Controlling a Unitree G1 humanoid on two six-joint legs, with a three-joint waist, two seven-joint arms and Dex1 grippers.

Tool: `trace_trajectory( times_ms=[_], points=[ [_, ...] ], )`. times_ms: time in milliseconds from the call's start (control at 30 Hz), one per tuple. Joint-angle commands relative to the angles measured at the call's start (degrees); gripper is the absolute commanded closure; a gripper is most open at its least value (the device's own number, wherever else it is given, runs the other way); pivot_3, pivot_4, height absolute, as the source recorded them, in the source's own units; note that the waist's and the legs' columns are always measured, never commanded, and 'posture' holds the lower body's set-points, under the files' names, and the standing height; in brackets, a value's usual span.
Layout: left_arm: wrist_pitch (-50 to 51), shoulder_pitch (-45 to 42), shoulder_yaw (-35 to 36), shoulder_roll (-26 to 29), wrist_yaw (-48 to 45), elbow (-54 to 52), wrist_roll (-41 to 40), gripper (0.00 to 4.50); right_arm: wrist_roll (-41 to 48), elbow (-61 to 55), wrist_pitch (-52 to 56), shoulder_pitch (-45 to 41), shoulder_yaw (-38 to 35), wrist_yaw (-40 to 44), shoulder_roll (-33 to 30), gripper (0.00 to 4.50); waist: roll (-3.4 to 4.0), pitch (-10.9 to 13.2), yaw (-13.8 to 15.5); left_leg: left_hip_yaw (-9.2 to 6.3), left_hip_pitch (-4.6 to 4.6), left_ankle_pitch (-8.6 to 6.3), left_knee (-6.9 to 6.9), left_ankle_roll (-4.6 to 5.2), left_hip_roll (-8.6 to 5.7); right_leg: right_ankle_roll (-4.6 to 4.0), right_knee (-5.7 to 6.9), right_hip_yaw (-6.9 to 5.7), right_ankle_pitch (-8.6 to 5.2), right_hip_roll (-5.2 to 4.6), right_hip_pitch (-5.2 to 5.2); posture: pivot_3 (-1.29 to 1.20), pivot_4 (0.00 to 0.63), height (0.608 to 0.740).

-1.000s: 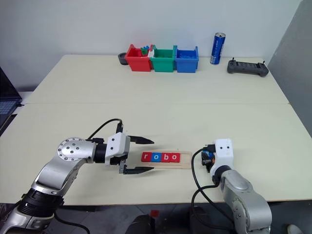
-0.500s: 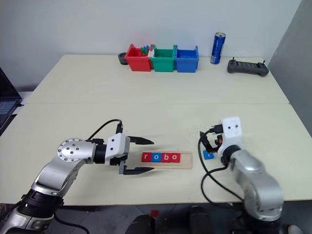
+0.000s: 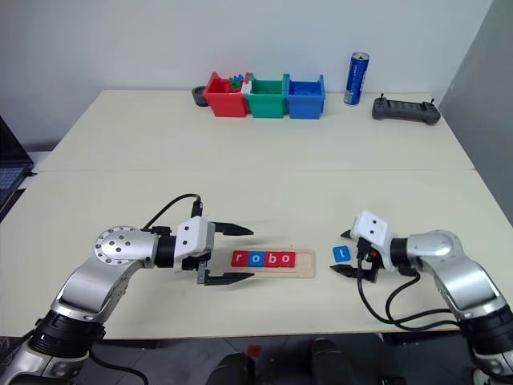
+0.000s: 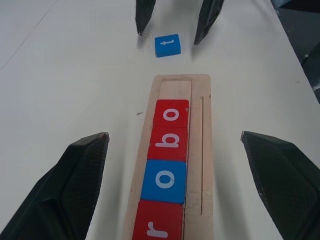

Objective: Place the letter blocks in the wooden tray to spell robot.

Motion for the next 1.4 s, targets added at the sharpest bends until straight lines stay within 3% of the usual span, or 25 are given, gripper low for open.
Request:
trace_trajectory(
  times_ms=[33, 133, 233, 433, 467, 667, 900, 1400],
  points=[
    [0.2, -0.7, 0.9, 0.4, 0.4, -2.1, -0.6, 0.0, -1.3, 2.4, -3.2, -1.5, 0.9, 3.3, -0.8, 0.05, 0.0, 0.0, 0.1, -0.01, 0.0, 0.0, -0.01, 0.0, 0.0, 0.0, 0.0, -0.01, 0.0, 0.0, 0.0, 0.0, 0.15, 0.74],
    [0.4, -0.7, 1.0, 0.5, 0.4, -2.2, -0.6, 0.0, -2.2, 4.4, -4.3, -2.1, 1.8, 5.1, -0.8, 0.05, 0.0, 0.0, 0.2, -0.01, -0.01, 0.0, -0.01, 0.0, 0.0, -0.01, 0.0, -0.01, 0.0, -0.01, 0.0, 0.0, 0.15, 0.74],
    [0.5, -0.7, 1.0, 0.7, 0.3, -2.3, -0.6, 0.0, -3.3, 6.7, -5.5, -3.0, 2.5, 5.5, 0.2, 0.64, 0.0, 0.0, 0.2, -0.01, 0.0, 0.0, -0.01, 0.0, -0.01, -0.01, 0.01, -0.01, 0.01, -0.02, 0.0, 0.0, 0.15, 0.74],
    [-0.2, -0.3, 1.4, 1.1, -0.1, -1.7, -0.5, 0.0, -3.7, 7.2, -5.7, -3.4, 2.4, 6.2, 1.1, 2.85, 0.0, 0.0, 0.1, -0.03, 0.0, 0.0, 0.0, 0.0, 0.0, -0.01, 0.03, -0.02, 0.01, -0.01, 0.0, 0.0, 0.15, 0.74],
    [-0.4, -0.2, 1.4, 1.1, -0.1, -1.7, -0.5, 0.0, -3.6, 6.4, -5.8, -3.3, 2.1, 6.4, 1.0, 3.06, 0.0, 0.0, 0.1, -0.02, 0.0, 0.0, 0.0, 0.0, -0.01, -0.01, 0.03, -0.02, 0.01, -0.01, 0.0, 0.0, 0.15, 0.74],
    [-1.2, 0.5, 1.9, 1.6, 0.0, -0.9, -0.3, 0.0, -1.6, -2.5, -2.8, -2.8, 0.9, 6.3, 0.6, 3.05, 0.0, 0.0, 0.1, -0.03, 0.0, 0.0, -0.01, -0.01, 0.0, -0.01, 0.03, -0.02, 0.01, -0.01, 0.0, 0.0, 0.15, 0.74],
    [-2.5, 1.2, 2.3, 2.4, 0.2, 0.4, 0.4, 0.0, -3.1, -13.9, 7.6, -4.7, 5.5, 3.3, 0.9, 3.05, 0.0, 0.0, 0.2, -0.05, 0.0, 0.0, 0.0, -0.01, -0.01, -0.01, 0.03, -0.03, 0.0, -0.02, 0.0, 0.0, 0.15, 0.74],
    [-2.5, 1.2, 1.9, 1.9, 0.8, -0.2, 0.4, 0.0, -6.4, -11.0, 14.2, -10.0, 13.3, 0.2, 4.9, 3.05, 0.0, 0.0, 0.1, -0.06, 0.0, 0.0, 0.0, -0.01, 0.0, -0.01, 0.03, -0.05, 0.01, -0.01, -0.01, 0.0, 0.15, 0.74]
  ],
)
